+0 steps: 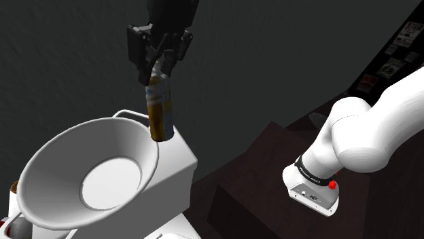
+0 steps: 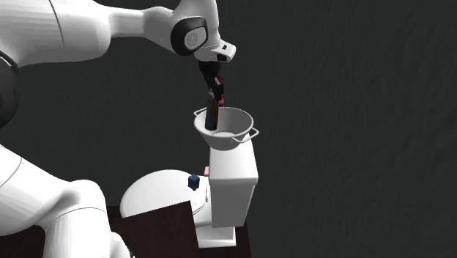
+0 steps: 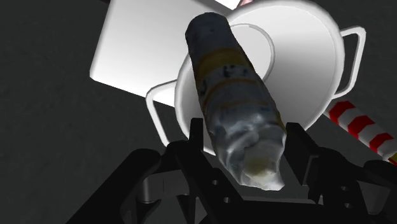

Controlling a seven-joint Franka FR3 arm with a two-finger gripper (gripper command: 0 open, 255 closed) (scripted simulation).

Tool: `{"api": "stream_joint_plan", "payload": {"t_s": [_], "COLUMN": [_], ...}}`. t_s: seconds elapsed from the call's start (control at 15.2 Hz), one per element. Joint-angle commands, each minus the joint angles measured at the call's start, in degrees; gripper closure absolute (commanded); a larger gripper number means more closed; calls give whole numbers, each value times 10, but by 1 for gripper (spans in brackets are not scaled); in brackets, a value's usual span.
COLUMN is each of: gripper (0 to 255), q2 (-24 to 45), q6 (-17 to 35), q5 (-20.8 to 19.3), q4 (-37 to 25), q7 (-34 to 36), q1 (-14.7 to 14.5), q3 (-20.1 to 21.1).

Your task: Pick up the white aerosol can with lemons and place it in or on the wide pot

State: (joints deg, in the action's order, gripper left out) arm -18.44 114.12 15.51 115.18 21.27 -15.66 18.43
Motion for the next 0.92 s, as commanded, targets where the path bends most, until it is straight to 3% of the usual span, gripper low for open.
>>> {"api": "stream_joint_plan", "payload": {"t_s": [0.0, 0.53, 0.86], "gripper": [255, 255, 255], "q2": [0, 179, 327], "q6": [-11, -61, -133], "q5": [-1, -90, -180], "q4": [-11, -246, -456], "q7": [3, 112, 183], "q1": [0, -13, -65], "q3": [0, 66, 91]}}
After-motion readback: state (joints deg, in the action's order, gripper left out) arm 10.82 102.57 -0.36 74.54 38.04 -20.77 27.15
